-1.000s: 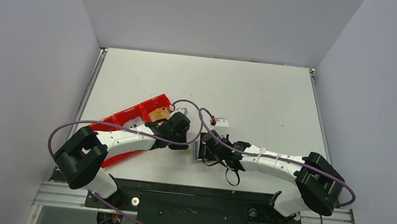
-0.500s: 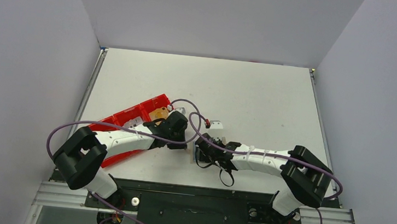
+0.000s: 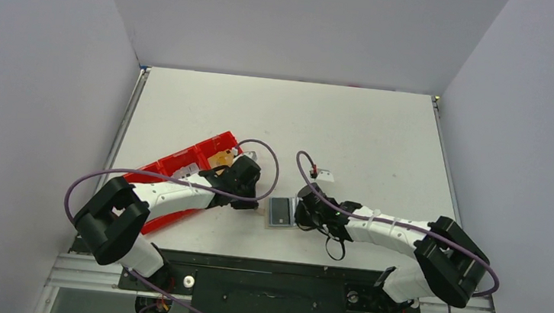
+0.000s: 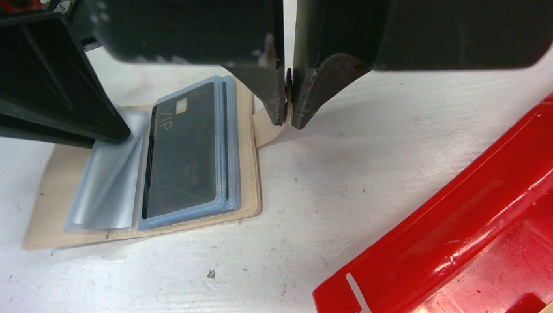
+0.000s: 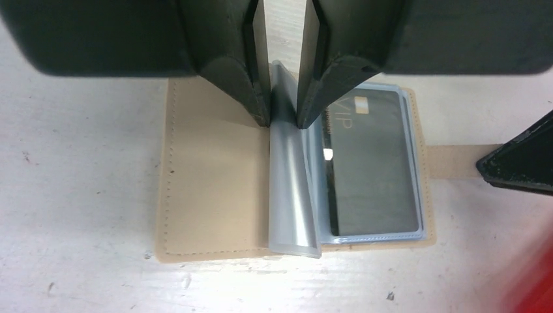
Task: Take the credit cards out of the card holder
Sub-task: Open the card holder at the center of the board.
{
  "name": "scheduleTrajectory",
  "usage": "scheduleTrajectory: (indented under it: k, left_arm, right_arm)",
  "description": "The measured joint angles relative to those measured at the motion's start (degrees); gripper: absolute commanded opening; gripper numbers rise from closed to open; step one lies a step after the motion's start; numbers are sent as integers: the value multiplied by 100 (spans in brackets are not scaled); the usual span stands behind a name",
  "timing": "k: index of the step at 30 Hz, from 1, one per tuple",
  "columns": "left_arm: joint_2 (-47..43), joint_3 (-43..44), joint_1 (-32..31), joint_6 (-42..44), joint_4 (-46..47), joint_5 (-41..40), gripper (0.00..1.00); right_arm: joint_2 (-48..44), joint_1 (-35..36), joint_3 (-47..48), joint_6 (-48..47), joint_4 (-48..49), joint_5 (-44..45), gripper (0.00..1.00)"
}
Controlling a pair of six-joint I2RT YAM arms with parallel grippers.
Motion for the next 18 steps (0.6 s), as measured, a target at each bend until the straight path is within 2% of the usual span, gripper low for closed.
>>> scheduleTrajectory:
  k: [8,12,13,15,18]
  left_arm:
    - [0,0,2,96,-101,-63,0]
    - [-17,2,2,155,-181,-85,11]
    - [-33,7,2,179,-210,-85,17]
    - [-79,33,2,234,-297,-85,24]
    - [-201,192,-4,330,-520,-96,30]
  right_arm:
    - [-186,-326,-341,155,315,-573,24]
    - [-186,-326,-374,205,433,-654,24]
    - [-186,-326,-391,221,444,-656,23]
    - [-192,-328,-424,240,450,-656,20]
    - [-260,-328,-463,267,446,-649,14]
